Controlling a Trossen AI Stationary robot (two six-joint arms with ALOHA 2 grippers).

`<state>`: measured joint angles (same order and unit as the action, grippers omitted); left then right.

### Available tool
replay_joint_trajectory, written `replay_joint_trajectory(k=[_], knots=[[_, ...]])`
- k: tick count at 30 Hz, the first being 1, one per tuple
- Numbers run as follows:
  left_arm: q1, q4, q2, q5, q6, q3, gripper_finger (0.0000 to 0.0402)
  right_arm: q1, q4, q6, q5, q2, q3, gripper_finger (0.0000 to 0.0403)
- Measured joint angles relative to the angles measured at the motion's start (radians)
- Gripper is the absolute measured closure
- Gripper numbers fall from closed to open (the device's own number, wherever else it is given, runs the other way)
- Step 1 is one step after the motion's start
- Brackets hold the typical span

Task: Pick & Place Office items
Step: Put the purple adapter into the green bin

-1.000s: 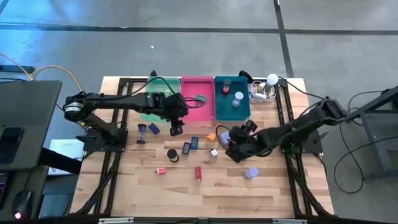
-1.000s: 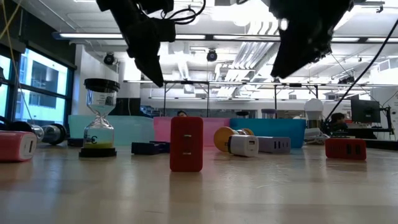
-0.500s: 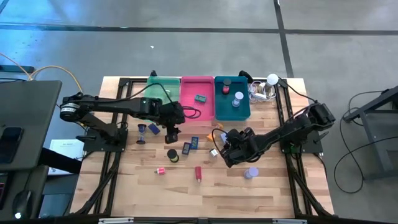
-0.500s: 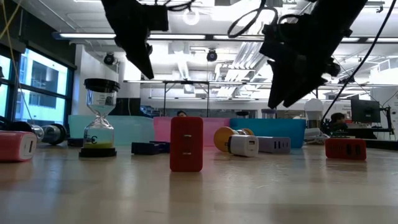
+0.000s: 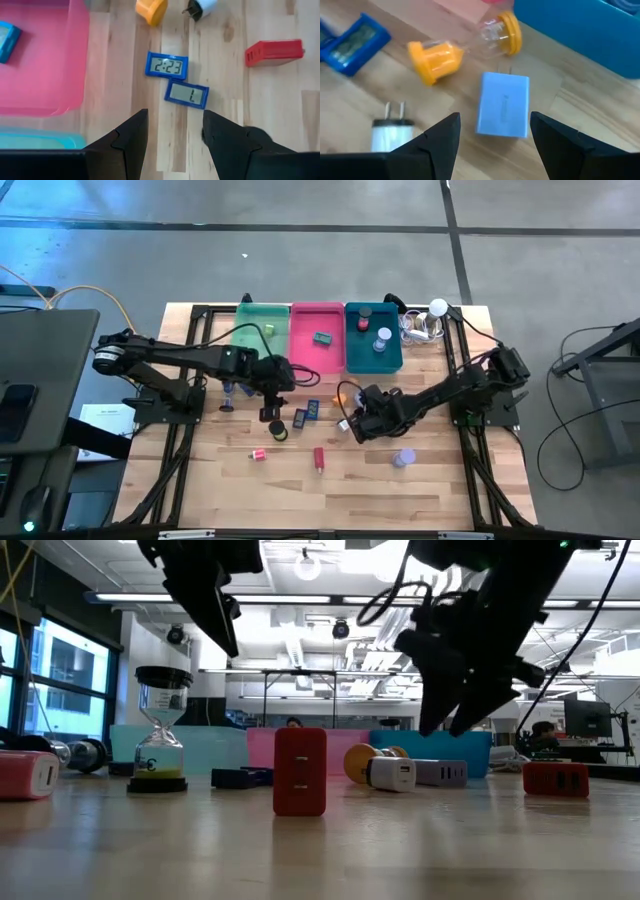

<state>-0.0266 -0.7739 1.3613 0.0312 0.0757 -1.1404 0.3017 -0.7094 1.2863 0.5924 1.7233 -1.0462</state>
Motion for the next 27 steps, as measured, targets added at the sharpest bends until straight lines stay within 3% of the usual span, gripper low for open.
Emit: replay_joint_trajectory(k=[11,27], knots=[[-0.032,0.015,-0.001,0.0,0.0,0.0,0.022,-0.044,-0.005,-0.005,0.004,0.004,0.0,0.0172],[-0.055,0.007,-0.001,0.0,-0.001,0.0,0.022,-0.073,0.052,-0.053,-0.013,0.13,0.0,0.0172]])
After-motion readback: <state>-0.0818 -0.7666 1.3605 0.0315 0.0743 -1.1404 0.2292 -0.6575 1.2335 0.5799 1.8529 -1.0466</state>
